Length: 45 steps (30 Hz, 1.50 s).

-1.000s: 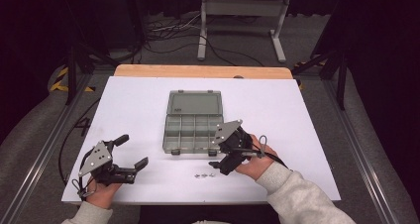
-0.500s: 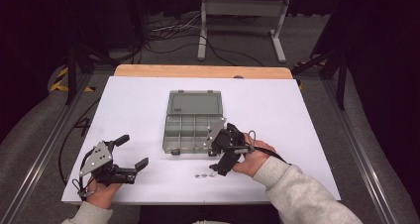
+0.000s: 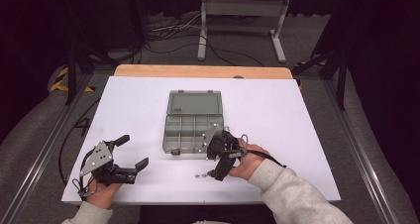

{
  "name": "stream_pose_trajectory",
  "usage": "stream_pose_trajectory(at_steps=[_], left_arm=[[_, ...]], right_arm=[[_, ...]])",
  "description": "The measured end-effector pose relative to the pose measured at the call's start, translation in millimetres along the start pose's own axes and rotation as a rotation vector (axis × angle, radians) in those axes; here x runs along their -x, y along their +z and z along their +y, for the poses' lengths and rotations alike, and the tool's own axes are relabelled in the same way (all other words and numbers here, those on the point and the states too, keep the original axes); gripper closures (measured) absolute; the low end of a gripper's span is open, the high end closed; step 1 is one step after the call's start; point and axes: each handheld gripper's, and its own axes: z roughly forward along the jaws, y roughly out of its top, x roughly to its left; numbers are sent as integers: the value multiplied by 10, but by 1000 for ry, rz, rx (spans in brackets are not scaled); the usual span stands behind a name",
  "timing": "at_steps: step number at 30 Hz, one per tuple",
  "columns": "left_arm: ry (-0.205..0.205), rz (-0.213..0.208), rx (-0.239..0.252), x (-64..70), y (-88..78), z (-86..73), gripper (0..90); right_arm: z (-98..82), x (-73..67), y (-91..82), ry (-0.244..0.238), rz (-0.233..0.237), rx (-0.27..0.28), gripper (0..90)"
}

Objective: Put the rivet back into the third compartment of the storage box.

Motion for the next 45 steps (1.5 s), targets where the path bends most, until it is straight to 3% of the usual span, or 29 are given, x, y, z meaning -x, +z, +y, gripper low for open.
stream_pose_trajectory(at_steps=[9,21,27,31,39,42,45], left_arm=[[5,-2,-8,6,7,2,5],[9,-3,-12,11,20,-2,5],[5,-5,-10,10,24,-6,5],[7,-2,-14,2,9,-1,5],[7,0,-14,-2,8,-2,6],[6,4,-14,-1,13,-6,7],[5,5,-16,-6,12,-7,7]], right_arm=[[-60,-46,190,4,12,-10,124],[-99,-117,360,27,46,-28,213],[-90,-150,404,8,60,-29,361],[-83,-169,431,-13,90,-60,456],[-66,-157,419,-4,103,-59,620],[-59,-135,418,4,104,-65,739],[-56,-146,415,-11,108,-69,804]])
